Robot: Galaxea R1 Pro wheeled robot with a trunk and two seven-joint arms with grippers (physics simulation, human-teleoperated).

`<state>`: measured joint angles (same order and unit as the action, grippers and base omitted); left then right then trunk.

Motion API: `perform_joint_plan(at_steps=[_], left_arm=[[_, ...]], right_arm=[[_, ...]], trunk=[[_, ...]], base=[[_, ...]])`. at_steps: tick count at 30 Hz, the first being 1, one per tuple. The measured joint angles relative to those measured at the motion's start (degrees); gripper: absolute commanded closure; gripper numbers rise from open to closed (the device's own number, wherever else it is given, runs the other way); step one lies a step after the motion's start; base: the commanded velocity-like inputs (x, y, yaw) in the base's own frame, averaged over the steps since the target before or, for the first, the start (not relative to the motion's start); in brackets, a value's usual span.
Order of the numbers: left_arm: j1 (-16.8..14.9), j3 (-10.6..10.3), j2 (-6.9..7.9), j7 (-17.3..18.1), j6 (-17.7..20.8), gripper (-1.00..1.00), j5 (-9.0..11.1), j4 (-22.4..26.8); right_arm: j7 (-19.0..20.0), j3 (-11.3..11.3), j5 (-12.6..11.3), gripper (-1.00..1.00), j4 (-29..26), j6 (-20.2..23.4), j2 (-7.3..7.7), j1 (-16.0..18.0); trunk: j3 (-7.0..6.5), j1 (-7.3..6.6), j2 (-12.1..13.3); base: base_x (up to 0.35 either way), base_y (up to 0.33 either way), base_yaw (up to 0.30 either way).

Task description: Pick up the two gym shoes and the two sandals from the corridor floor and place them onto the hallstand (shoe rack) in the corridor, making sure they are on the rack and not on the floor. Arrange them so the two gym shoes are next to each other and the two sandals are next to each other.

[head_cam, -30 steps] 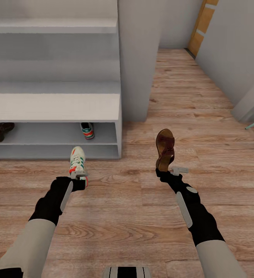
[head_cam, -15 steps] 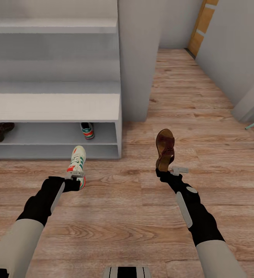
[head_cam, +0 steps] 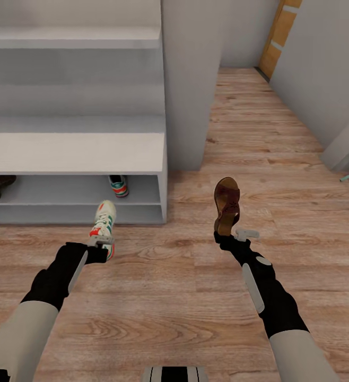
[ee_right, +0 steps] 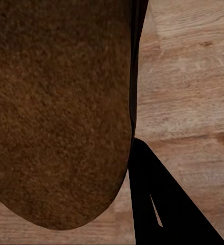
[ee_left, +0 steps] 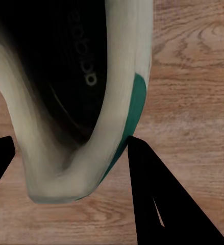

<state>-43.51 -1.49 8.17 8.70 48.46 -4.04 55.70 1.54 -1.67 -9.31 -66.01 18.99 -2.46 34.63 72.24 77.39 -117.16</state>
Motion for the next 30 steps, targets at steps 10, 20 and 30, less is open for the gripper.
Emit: perform_joint_plan(at_steps=[10,20,30], left_arm=[[0.00,-0.02,2.69,0.05,0.63,1.00,-3.56,0.02],[0.00,-0.09,4.97,0.16,4.69,1.00,-3.22,0.57],[-1.17,-0.13,5.10,0.17,5.86,1.00,-3.17,0.73]], right_arm=[[0.00,0.00,-0.01,1.00,0.00,0.00,0.00,0.00],[0.00,0.09,-0.01,1.00,0.02,0.02,-0.01,0.00],[0.00,0.09,-0.01,1.00,0.05,0.01,0.00,0.00]], trunk=[[0.00,0.00,0.00],[0.00,0.00,0.00],[0.00,0.00,0.00]], base=[[0.009,0.000,0.000],[0.000,0.000,0.000],[0.209,0.000,0.000]])
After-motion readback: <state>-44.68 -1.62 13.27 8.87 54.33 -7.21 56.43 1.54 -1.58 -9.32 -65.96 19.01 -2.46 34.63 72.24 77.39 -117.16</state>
